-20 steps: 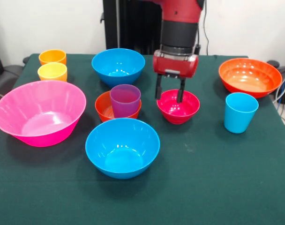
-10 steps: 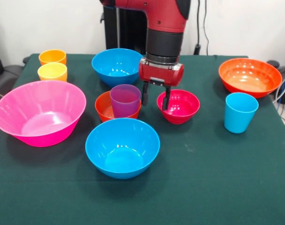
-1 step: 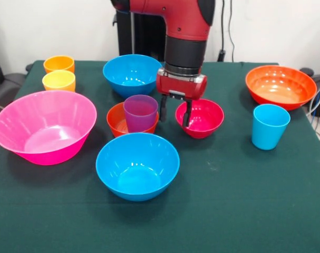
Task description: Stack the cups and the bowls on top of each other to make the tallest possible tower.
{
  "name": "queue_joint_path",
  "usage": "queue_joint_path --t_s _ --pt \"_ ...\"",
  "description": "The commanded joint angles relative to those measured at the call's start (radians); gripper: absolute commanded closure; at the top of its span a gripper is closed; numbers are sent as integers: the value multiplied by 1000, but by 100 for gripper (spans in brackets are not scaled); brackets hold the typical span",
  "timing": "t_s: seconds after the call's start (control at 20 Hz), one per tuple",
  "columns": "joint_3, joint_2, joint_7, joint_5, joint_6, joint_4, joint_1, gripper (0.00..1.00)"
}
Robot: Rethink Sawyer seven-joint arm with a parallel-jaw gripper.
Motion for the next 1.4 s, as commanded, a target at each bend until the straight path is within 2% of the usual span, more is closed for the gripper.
queue_joint_path --t_s 0.05,0.35,0.45,0.8,1.05,1.4 --pt "153 117 51 37 65 -53 11 0" --pt "194 157 48 50 89 -47 -1 0" --pt "192 148 48 51 98 -40 1 0" --pt "186 60 37 69 189 23 -4 0" --pt "157 -73 22 79 300 141 -9 0" --pt "148 -183 -25 80 436 190 -39 0"
